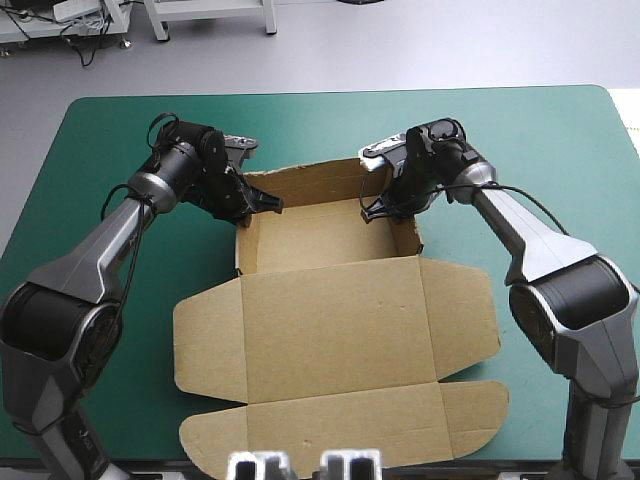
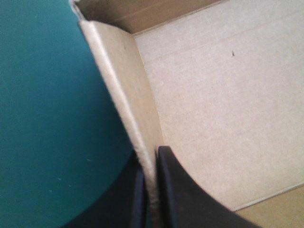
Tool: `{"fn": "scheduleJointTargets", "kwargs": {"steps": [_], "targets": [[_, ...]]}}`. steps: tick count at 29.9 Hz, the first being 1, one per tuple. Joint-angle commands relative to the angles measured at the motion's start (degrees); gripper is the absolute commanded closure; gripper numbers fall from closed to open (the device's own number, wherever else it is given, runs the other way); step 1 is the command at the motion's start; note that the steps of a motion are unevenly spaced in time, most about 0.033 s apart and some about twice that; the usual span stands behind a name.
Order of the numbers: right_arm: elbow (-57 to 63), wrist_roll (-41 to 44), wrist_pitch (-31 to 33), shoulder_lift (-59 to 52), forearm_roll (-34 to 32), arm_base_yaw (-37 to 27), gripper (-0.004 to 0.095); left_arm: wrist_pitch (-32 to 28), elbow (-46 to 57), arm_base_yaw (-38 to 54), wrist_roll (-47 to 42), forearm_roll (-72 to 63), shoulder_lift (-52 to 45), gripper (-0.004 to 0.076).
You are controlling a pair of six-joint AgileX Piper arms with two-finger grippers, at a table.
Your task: Fold the box
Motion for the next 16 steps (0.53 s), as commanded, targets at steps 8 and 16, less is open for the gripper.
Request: {"fn": "scheduleJointTargets", "kwargs": {"steps": [8,16], "targets": [[-1.67,-5.12,2.74,-2.97,-3.32,0.62,0.0615,0.73,-2.12,-0.53,1.97,-7.27,0.36,0.0341],[-2.44,-8.09,2.66,-2.97,-5.00,0.62,0.0497,-0.87,-2.60,-0.53,1.30,-9.33,0.36,0.0269]]}}
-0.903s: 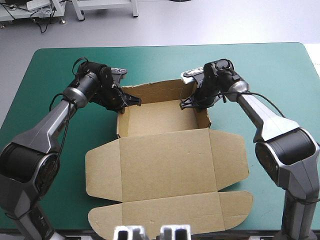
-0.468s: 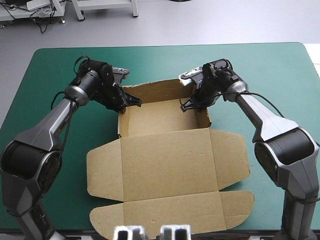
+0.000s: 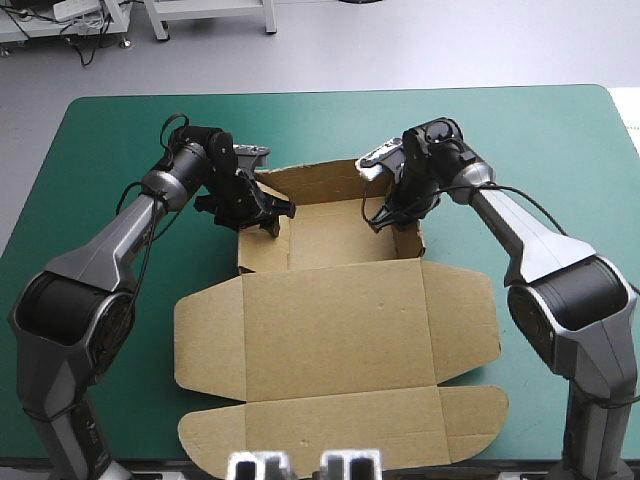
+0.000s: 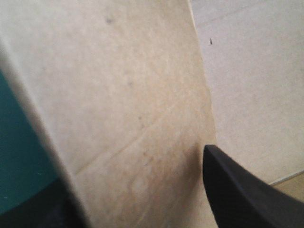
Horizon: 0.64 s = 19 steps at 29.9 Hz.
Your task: Fold the box
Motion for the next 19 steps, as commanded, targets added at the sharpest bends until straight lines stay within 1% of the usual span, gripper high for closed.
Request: {"fn": "scheduleJointTargets", "kwargs": {"steps": [1,4,8,12,15,19], "targets": [[-2.65,-0.83,0.15,-2.97,-1.23,0.12,0.0490,-1.32,-1.88,-0.53,-0.37,-3.07,-2.92,0.0269],[-4.48,2.55,0.04,-2.97,-1.08,0.12,0.0476,-0.73,-3.31,-0.53,-2.12,-3.07,-2.92,0.0269],[-7.35,7.60,0.04,-2.97,-1.57,0.12,0.0430,-0.82,-5.54,-0.53,-5.62,-3.07,-2.92,0.0269],[-8.87,13.22,-0.50,-2.97,-1.28,0.12,0.0425,-1.17,-6.97,-0.53,-7.19,-2.44,-2.92,0.0269],[-8.90,14.61,-1.46,-2.97,-1.28,0.12,0.0425,-1.95,-6.97,-0.53,-8.99,-1.48,-2.92,0.0269],[-8.90,15.56,-3.23,-2.97,-1.39,0.12,0.0422,-3.11,-6.97,-0.53,-9.10,0.64,-2.92,0.0269]]}}
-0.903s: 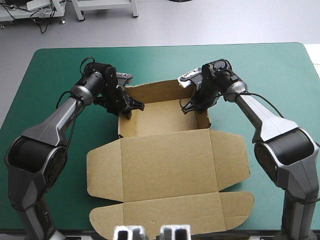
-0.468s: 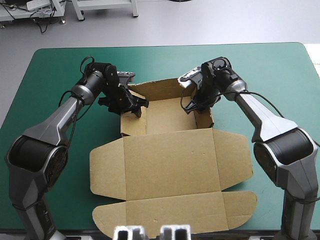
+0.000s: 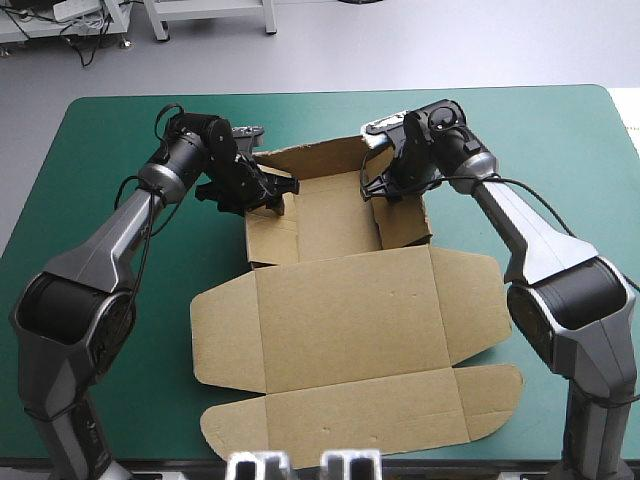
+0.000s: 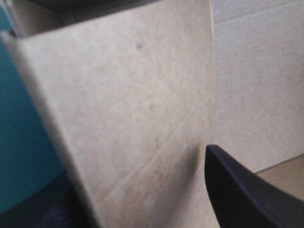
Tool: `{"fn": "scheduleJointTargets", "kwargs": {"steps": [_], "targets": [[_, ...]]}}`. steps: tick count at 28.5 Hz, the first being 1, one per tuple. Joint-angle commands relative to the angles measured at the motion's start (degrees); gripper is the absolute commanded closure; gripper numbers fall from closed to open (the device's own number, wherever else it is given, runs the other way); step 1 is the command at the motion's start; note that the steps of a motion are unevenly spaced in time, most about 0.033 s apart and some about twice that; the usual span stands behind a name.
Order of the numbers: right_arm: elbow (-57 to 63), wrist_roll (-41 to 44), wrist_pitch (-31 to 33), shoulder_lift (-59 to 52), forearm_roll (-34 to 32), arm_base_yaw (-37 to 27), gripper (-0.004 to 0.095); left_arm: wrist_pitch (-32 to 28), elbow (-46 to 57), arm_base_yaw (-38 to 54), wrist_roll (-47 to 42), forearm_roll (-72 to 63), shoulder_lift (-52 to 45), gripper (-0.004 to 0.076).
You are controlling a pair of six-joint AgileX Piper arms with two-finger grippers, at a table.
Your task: Fold the box
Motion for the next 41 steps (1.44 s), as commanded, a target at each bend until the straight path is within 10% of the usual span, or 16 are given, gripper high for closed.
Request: {"fn": "scheduleJointTargets", "kwargs": {"steps": [1,21,41], "targets": [[-1.86,0.70,-3.42,-3.15,-0.27,0.12,0.0422,-2.32,-1.91,-0.46,-0.86,1.38,-3.10,0.0269],[-1.86,2.31,-4.87,-3.15,-3.92,-4.82,0.0428,-12.02,-1.91,-0.46,-6.88,7.55,-3.10,0.0269],[-22.79,-1.36,4.73,-5.26,2.78,-4.82,0.0469,-2.74,-11.64,-0.46,2.82,17.12,-16.87,0.0271]]}}
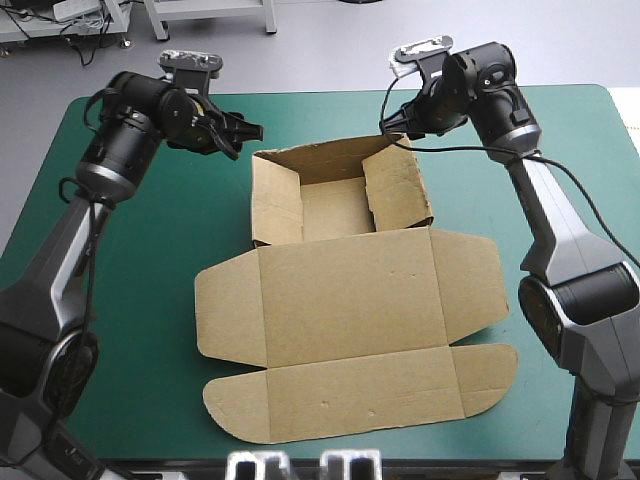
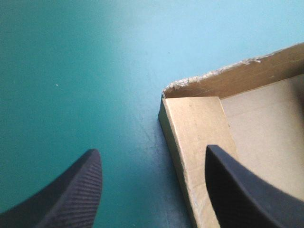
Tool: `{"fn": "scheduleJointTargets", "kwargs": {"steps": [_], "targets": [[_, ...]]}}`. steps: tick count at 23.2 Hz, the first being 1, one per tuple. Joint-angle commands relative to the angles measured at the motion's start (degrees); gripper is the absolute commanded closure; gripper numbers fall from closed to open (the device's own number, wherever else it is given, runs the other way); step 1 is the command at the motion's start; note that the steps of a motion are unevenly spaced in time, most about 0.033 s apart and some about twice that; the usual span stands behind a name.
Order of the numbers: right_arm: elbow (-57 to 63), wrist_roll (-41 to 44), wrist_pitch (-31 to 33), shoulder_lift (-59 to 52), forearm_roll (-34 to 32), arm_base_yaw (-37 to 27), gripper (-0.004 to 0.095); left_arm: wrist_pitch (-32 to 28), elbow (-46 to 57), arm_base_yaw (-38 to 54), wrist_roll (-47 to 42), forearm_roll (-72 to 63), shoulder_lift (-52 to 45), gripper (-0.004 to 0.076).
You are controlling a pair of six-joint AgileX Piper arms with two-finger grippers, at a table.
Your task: Fold the box
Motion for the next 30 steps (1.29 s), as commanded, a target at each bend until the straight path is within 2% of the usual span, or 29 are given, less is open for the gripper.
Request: {"fn": "scheduleJointTargets", "kwargs": {"steps": [1,6,12,16,19,25,30], "targets": [[-3.13,-1.13,0.59,-5.46,4.43,-0.28,0.0469,-0.04,-2.65,-0.43,2.32,0.53,-7.76,0.0275],[-2.99,-4.34,0.59,-10.83,6.72,-0.28,0.0506,9.33,-1.77,-0.43,8.94,-0.18,-19.12,0.0362],[0.83,-4.86,0.59,-12.30,6.50,-0.28,0.0509,9.33,8.84,-0.43,13.85,-8.96,-33.15,0.0500],[6.61,-6.64,0.59,-11.53,0.93,-0.52,0.0509,9.18,19.44,-0.43,15.36,-9.78,-41.04,0.0559],[8.23,-6.06,0.08,-10.19,-0.80,-1.18,0.0509,8.68,25.70,-0.43,15.36,-9.78,-45.74,0.0582],[8.38,-5.52,-0.54,-5.34,3.44,-2.19,0.0509,8.31,34.60,-0.43,15.36,-9.56,-53.68,0.0594],[8.38,-5.40,-0.11,0.47,3.83,-2.19,0.0509,8.44,38.96,-0.43,15.00,-8.08,-58.39,0.0594]]}}
